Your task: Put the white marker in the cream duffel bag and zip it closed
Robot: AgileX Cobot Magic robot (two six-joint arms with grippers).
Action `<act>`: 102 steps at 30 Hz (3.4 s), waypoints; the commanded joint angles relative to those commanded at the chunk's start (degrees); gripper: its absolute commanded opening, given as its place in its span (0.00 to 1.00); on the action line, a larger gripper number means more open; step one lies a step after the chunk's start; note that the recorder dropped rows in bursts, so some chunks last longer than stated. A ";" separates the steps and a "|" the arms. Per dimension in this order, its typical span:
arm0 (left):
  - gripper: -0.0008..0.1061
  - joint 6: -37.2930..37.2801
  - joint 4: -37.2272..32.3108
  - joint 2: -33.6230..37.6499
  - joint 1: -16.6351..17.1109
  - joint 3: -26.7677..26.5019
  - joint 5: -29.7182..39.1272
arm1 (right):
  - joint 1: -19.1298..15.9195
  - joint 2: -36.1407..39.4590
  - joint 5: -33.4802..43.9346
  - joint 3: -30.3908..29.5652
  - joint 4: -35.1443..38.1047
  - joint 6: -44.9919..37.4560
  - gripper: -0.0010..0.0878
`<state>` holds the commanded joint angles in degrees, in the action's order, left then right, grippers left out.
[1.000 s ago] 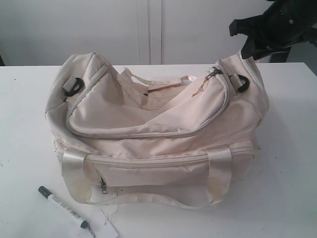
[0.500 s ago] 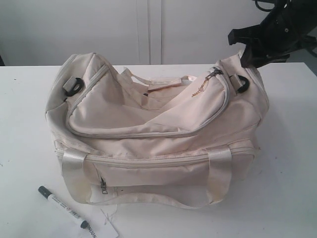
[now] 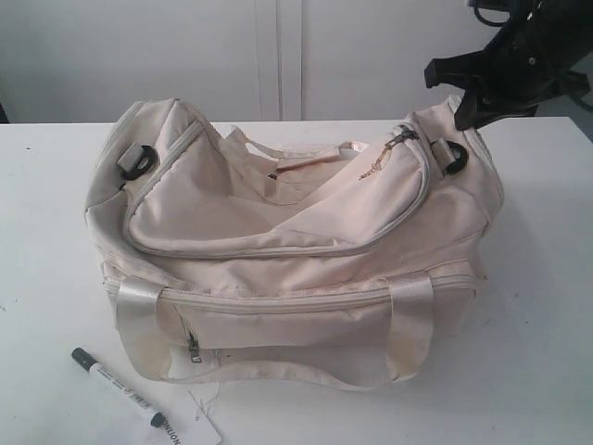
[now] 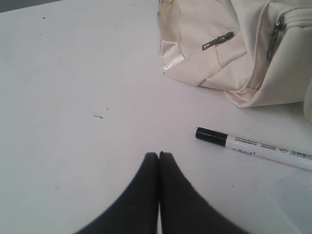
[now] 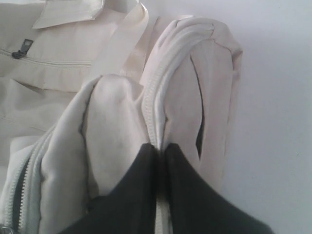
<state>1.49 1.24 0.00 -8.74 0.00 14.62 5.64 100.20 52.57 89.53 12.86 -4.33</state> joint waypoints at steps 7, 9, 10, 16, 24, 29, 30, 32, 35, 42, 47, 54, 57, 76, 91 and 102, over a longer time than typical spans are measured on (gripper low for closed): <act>0.01 0.00 0.00 0.00 0.00 0.00 0.00 | 0.00 -2.79 -0.50 0.00 0.00 0.00 0.01; 0.01 0.00 0.00 0.00 0.00 0.00 0.00 | 0.00 -2.79 -0.50 0.00 0.00 0.00 0.01; 0.01 0.00 0.00 0.00 0.00 0.00 0.00 | 0.00 -2.76 -0.38 0.00 0.00 -0.27 0.01; 0.01 0.00 0.00 0.00 0.00 0.00 0.00 | 0.00 -2.76 -0.38 0.00 0.00 -0.42 0.01; 0.01 0.00 0.00 0.00 0.00 0.00 0.00 | 0.00 -2.76 -1.28 0.00 0.00 -0.39 0.01; 0.01 0.00 0.00 0.00 0.00 0.00 0.00 | 0.00 -2.76 -1.28 0.00 0.00 -0.39 0.01; 0.01 0.00 0.00 0.00 0.00 0.00 0.00 | 0.00 -2.76 -1.28 0.00 0.00 -0.39 0.01; 0.01 0.00 0.00 0.00 0.00 0.00 0.00 | 0.00 -2.76 -1.28 0.00 0.00 -0.39 0.01; 0.01 0.00 0.00 0.00 0.00 0.00 0.00 | 0.00 -2.76 -1.28 0.00 0.00 -0.39 0.01; 0.01 -0.44 1.11 0.00 0.00 0.00 -6.53 | 0.00 -2.76 -1.28 0.00 0.00 -0.39 0.01; 0.01 -0.44 1.63 0.00 0.00 0.00 -12.00 | 0.00 -2.76 -1.28 0.00 0.00 -0.39 0.01; 0.01 -0.21 1.63 0.00 0.00 0.00 -14.00 | 0.00 -2.76 -1.31 0.00 0.00 -0.39 0.01; 0.01 -0.22 1.63 0.00 0.00 0.00 -14.13 | 0.00 -2.76 -1.31 0.00 0.00 -0.39 0.01; 0.01 -0.41 1.63 0.00 0.00 0.00 -14.62 | 0.00 -2.76 -1.31 0.00 0.00 -0.39 0.01; 0.01 -0.41 1.63 0.00 0.00 -13.50 3.34 | 0.00 -2.76 -1.31 0.00 0.00 -0.39 0.01; 0.01 -0.41 1.63 16.40 0.00 -25.62 10.45 | 0.00 -2.76 -1.31 0.00 0.00 -0.39 0.01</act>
<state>1.08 2.87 16.40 -8.74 -25.62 25.07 5.64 97.44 51.26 89.53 12.86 -4.73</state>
